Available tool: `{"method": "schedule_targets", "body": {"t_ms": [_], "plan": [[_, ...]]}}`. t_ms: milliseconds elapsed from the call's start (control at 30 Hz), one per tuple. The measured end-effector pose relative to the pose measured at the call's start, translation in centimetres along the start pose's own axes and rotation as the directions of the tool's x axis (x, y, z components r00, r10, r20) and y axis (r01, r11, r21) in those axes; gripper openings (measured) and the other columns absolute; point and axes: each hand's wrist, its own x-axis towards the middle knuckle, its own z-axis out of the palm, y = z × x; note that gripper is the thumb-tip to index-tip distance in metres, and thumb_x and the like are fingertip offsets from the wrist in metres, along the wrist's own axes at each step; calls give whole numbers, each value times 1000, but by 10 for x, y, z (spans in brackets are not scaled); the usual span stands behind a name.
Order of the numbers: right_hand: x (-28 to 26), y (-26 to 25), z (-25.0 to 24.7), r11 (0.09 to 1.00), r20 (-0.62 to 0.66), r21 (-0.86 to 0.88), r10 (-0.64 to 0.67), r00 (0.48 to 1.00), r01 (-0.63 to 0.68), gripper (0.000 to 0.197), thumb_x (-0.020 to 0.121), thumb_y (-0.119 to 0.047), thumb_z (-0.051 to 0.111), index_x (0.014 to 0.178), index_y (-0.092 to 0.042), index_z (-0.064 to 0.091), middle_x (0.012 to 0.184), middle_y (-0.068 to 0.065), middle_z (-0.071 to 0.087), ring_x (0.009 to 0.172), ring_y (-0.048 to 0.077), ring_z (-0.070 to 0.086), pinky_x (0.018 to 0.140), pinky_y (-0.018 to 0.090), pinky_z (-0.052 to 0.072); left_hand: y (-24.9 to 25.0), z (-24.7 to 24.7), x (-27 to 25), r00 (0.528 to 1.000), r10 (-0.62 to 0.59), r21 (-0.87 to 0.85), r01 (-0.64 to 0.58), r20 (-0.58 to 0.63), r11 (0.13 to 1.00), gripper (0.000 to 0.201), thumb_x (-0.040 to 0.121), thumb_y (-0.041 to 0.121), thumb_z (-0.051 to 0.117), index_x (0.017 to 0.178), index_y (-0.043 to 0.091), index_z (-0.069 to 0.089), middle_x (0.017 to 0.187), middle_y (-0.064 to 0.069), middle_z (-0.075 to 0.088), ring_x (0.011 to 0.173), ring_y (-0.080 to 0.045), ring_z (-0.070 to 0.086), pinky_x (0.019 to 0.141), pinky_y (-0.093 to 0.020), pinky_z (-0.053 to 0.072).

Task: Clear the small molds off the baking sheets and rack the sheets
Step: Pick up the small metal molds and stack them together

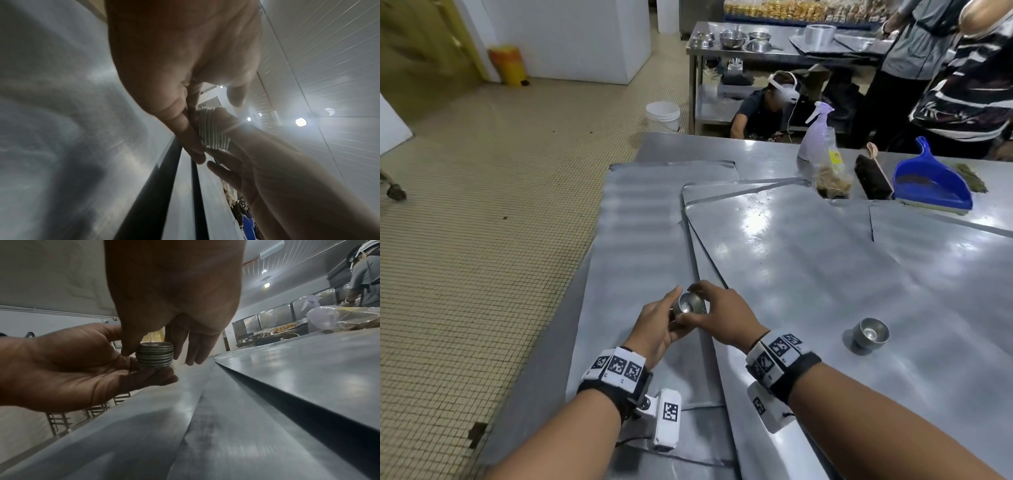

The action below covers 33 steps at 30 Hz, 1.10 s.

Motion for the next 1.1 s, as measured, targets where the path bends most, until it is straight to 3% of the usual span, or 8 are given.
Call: {"method": "schedule_targets", "body": {"t_ms": [200, 433, 567, 633, 733, 833, 1000, 1100], "plan": [[-31, 6, -8, 997, 12, 56, 54, 998, -54, 77, 73, -64, 76, 138, -29, 52, 128, -10, 65, 115, 8, 61, 96, 31, 50, -7, -2, -9, 995, 11, 72, -18, 94, 997, 34, 95, 29, 65, 110, 0, 72, 97, -20, 74, 79, -23, 72, 70, -28, 59], [-64, 61, -71, 969, -144, -33, 239, 960, -246, 42, 86, -54, 67, 116, -25, 67, 109, -8, 71, 88, 5, 62, 77, 22, 46, -20, 31, -6, 996, -15, 147, 2, 90, 989, 30, 90, 18, 72, 106, -7, 68, 95, -23, 74, 93, -38, 74, 85, -38, 61], [-82, 96, -119, 929, -347, -94, 307, 886, -359, 38, 85, -54, 66, 113, -28, 68, 109, -10, 70, 103, 12, 60, 82, 31, 49, -28, 68, -7, 990, -50, 284, 10, 133, 959, 24, 93, 18, 69, 103, -4, 70, 99, -27, 73, 92, -38, 74, 83, -42, 61], [-93, 116, -139, 898, -388, -135, 341, 856, -419, 45, 83, -56, 67, 118, -28, 66, 116, -4, 67, 114, 17, 55, 88, 36, 49, -35, 86, -5, 987, -56, 360, -3, 154, 933, 21, 94, 17, 67, 106, -1, 68, 104, -26, 71, 88, -37, 75, 71, -38, 62], [-113, 144, -156, 838, -307, -208, 435, 847, -505, 68, 75, -64, 70, 131, -29, 58, 127, 2, 61, 121, 26, 51, 96, 41, 47, -50, 112, 0, 982, -42, 455, -48, 185, 889, 19, 95, 15, 66, 107, 0, 66, 105, -26, 68, 79, -38, 75, 60, -33, 59], [-130, 168, -158, 825, -160, -235, 488, 858, -513, 82, 69, -64, 74, 139, -30, 49, 132, 5, 57, 121, 28, 53, 97, 42, 48, -68, 137, 2, 975, -54, 566, -79, 215, 821, 19, 97, 18, 64, 101, 0, 66, 83, -26, 67, 55, -29, 67, 50, -33, 51], [-139, 191, -157, 884, -91, -185, 420, 903, -430, 57, 80, -38, 72, 131, -25, 50, 120, 4, 65, 106, 25, 61, 81, 32, 46, -92, 168, -6, 972, -92, 694, -85, 214, 715, 24, 95, 23, 64, 98, -1, 66, 64, -20, 66, 46, -27, 55, 49, -31, 46], [-138, 199, -159, 904, -72, -170, 387, 919, -393, 44, 82, -37, 68, 119, -24, 48, 108, 3, 67, 95, 27, 62, 72, 31, 41, -104, 174, -8, 983, -33, 715, -109, 181, 690, 16, 92, 20, 67, 100, 5, 68, 74, -21, 72, 52, -29, 57, 52, -34, 47]]}}
